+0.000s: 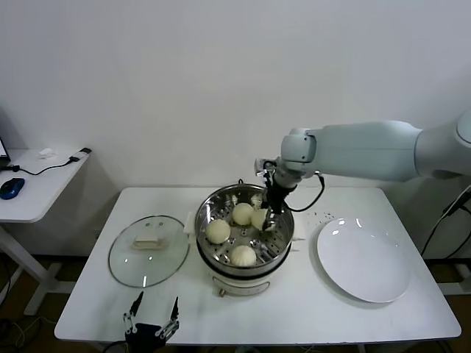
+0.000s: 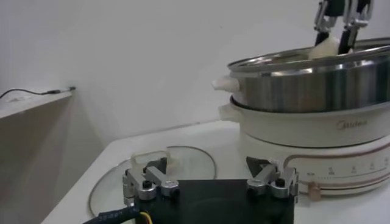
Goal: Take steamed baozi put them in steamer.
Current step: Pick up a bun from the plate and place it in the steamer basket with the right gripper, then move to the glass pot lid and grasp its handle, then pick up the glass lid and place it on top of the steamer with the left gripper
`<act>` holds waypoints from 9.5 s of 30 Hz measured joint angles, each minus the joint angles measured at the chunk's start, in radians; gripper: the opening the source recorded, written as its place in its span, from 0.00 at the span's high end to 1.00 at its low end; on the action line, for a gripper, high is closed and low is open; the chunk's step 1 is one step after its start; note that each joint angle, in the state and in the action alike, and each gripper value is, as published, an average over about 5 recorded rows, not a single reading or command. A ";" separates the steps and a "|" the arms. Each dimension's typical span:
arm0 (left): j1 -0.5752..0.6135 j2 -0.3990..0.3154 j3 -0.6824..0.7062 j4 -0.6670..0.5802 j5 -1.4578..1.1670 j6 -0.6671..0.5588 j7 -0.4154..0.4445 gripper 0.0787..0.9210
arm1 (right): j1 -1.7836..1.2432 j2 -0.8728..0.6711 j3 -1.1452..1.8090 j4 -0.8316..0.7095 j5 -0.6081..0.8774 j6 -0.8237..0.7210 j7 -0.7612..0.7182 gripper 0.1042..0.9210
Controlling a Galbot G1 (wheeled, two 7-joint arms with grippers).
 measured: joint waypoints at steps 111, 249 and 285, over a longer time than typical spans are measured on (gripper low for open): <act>-0.337 0.063 -0.174 0.220 1.298 0.054 -0.148 0.12 | -2.185 -0.193 2.515 0.346 -0.508 0.462 0.581 0.12; -0.855 0.065 0.686 0.163 1.533 0.884 0.272 0.92 | -2.054 -0.040 2.553 0.070 -0.859 0.582 0.551 0.12; -0.859 -0.009 0.733 0.288 1.551 0.883 0.223 0.92 | -2.045 -0.029 2.579 0.045 -0.869 0.598 0.534 0.12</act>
